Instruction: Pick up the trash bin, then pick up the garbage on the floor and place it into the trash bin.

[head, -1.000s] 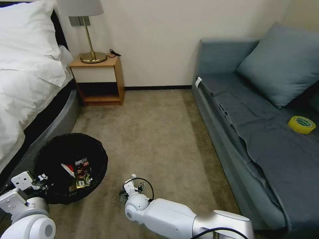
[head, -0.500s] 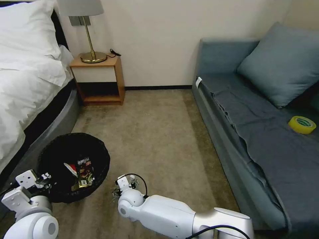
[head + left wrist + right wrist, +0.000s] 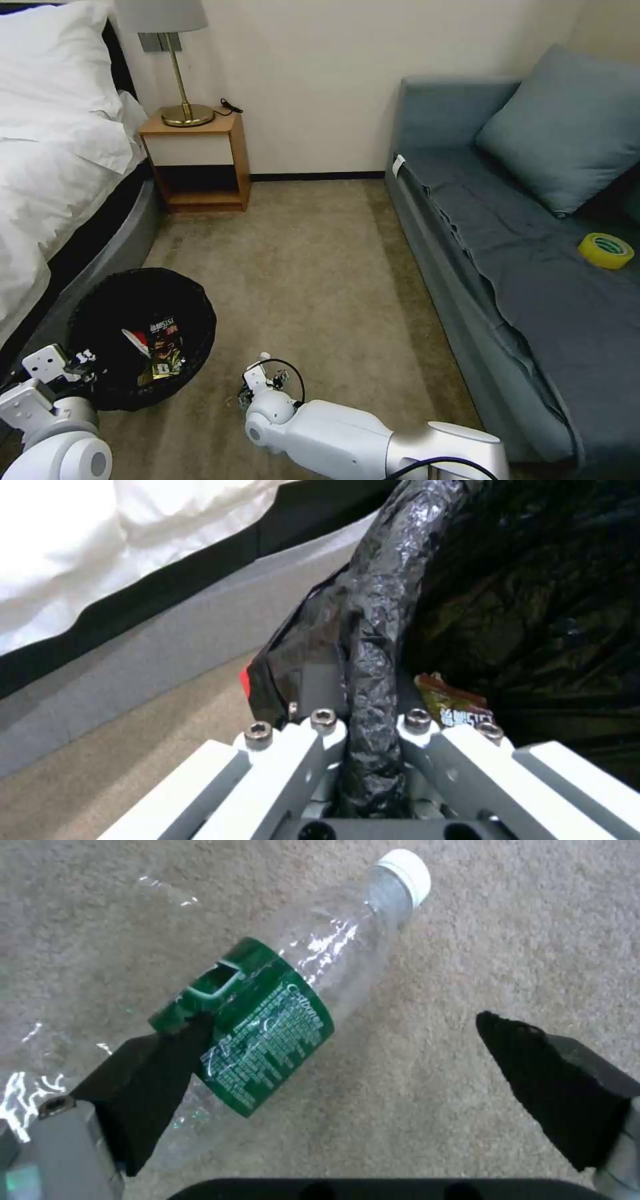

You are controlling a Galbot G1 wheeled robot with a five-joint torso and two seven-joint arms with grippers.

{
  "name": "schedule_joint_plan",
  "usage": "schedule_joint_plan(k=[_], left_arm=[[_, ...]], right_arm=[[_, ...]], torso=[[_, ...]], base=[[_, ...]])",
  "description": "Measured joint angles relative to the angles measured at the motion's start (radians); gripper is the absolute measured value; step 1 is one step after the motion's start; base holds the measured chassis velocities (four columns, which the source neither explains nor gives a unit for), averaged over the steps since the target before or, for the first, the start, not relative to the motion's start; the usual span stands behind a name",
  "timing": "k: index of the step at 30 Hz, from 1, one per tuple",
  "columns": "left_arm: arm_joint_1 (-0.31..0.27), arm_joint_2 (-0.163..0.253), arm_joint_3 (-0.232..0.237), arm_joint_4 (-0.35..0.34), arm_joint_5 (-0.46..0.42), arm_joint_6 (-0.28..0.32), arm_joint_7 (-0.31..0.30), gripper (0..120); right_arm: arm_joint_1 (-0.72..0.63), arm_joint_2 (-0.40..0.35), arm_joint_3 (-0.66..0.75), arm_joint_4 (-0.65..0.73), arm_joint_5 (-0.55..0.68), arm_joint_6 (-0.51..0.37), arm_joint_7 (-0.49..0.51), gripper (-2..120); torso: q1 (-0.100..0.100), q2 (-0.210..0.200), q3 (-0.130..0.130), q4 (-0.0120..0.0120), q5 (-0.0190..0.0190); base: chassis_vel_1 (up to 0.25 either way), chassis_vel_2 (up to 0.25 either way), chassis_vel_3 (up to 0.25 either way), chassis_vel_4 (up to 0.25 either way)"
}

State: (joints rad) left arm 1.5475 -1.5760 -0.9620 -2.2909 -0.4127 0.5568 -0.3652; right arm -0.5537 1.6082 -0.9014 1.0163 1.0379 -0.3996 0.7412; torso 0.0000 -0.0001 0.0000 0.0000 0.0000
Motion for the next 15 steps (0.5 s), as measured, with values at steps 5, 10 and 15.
schedule_joint_plan(k=[5, 10, 15], left_arm=[[-0.004, 0.0, 0.005, 0.005, 0.004, 0.0, 0.001, 3], [-0.005, 0.001, 0.007, 0.006, 0.005, 0.0, 0.001, 3], [-0.004, -0.001, 0.008, 0.008, 0.009, 0.0, 0.001, 3]], right_arm=[[0.0, 0.0, 0.01, 0.007, 0.013, 0.0, 0.001, 100], [-0.001, 0.0, 0.014, 0.001, 0.019, 0.001, 0.0, 100], [-0.007, 0.0, 0.012, 0.001, 0.025, 0.002, -0.001, 100]], torso=[[0.0, 0.0, 0.0, 0.0, 0.0], [0.0, 0.0, 0.0, 0.0, 0.0], [0.0, 0.0, 0.0, 0.0, 0.0]], base=[[0.0, 0.0, 0.0, 0.0], [0.0, 0.0, 0.0, 0.0], [0.0, 0.0, 0.0, 0.0]])
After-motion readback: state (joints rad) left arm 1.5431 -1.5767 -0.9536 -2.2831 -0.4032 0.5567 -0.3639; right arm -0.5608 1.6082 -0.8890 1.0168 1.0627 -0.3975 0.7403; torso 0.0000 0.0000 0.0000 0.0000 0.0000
